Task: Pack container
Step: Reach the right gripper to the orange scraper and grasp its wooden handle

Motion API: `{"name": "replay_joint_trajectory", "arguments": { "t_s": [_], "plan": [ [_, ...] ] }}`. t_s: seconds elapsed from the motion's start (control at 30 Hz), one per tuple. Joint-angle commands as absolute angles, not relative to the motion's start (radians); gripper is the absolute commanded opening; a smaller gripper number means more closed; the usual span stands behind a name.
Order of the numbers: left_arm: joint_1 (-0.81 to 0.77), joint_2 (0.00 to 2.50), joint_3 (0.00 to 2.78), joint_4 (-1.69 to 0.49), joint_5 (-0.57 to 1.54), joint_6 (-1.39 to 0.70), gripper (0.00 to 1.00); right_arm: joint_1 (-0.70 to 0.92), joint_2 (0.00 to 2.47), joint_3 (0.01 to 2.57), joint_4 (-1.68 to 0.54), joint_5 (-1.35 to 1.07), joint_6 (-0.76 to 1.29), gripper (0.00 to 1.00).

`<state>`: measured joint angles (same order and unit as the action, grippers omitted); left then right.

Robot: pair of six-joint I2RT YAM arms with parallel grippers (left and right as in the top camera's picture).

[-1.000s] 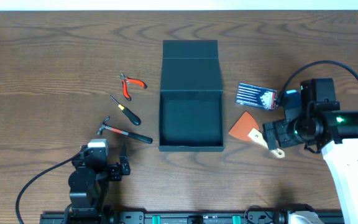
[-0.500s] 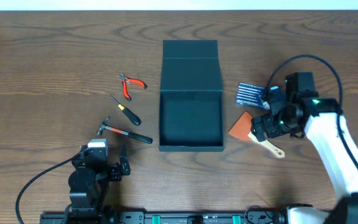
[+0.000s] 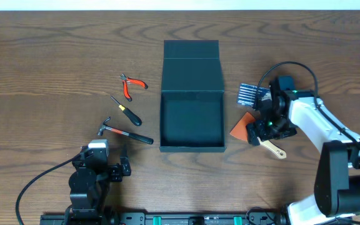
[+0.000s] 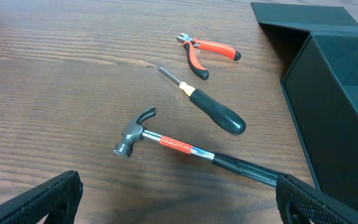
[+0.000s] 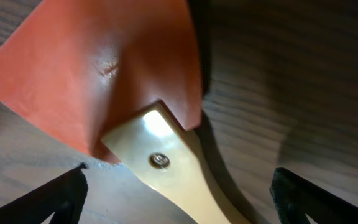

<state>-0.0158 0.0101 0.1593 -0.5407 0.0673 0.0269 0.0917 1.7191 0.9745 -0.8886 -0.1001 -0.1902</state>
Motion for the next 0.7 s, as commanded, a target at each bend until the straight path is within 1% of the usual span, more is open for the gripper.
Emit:
{"name": "replay_joint_trajectory", "arguments": {
  "t_s": [0.0,0.23,0.37,0.53,0.67],
  "plan": [
    [-0.017,0.004,0.146,-0.537,0.059,0.033,0.98,0.121,1.741,0.972,-0.878,-0.076,-0.180,0.95],
    [-0.017,0.004,0.146,-0.537,0.059,0.033,0.99,0.146,1.769,0.970,-0.874,-0.027,-0.181,0.94],
    [-0.017,0.004,0.146,-0.537,0.059,0.033,0.98,0.146,1.769,0.966,-0.871,-0.022,-0.181,0.91],
    [-0.017,0.004,0.146,-0.537,0.059,0.033,0.99,0.146,1.769,0.944,-0.860,-0.023,-0.181,0.83],
    [-0.017,0.004,0.146,-0.537,0.059,0.033,0.98,0.146,1.769,0.909,-0.842,-0.036,-0.180,0.72]
  ]
}}
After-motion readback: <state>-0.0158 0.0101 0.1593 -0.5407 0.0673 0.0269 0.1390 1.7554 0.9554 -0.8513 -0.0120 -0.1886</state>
